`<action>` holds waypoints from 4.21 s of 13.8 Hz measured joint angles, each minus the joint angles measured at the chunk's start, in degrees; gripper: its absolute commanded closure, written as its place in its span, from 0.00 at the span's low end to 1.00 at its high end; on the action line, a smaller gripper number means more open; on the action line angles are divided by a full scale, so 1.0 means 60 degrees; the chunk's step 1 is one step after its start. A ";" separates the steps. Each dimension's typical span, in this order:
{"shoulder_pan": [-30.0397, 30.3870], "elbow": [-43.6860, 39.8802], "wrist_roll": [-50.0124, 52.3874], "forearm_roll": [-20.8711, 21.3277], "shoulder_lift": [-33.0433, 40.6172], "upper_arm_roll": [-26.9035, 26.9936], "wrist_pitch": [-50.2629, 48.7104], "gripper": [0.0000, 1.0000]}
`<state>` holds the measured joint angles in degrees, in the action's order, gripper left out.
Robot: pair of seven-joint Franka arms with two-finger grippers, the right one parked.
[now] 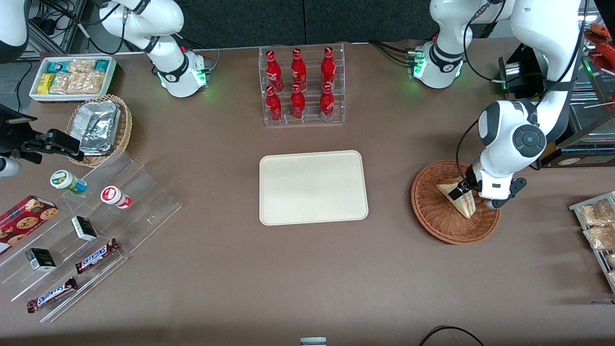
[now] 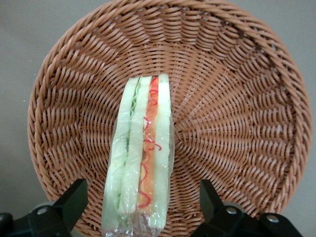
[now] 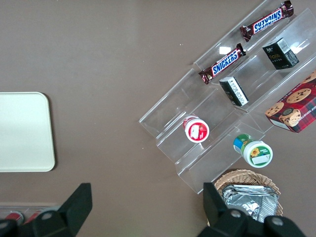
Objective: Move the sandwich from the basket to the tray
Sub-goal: 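Close the left gripper on the sandwich and lift it, then carry the held sandwich with the left gripper over the white tray, then lower the sandwich onto the tray and open the left gripper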
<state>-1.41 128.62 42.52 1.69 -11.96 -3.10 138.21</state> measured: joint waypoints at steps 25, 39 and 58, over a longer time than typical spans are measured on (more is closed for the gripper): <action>-0.1703 -0.3880 0.0194 -0.0003 -0.0188 -0.0082 -0.4723 1.00; -0.5861 -0.6819 0.0591 -0.0470 -0.2967 -0.0157 -0.4514 1.00; -0.6787 -0.7259 0.0882 -0.0815 -0.4822 -0.0146 -0.2802 0.00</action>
<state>-42.14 85.06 47.82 -3.20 -40.89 -3.98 121.40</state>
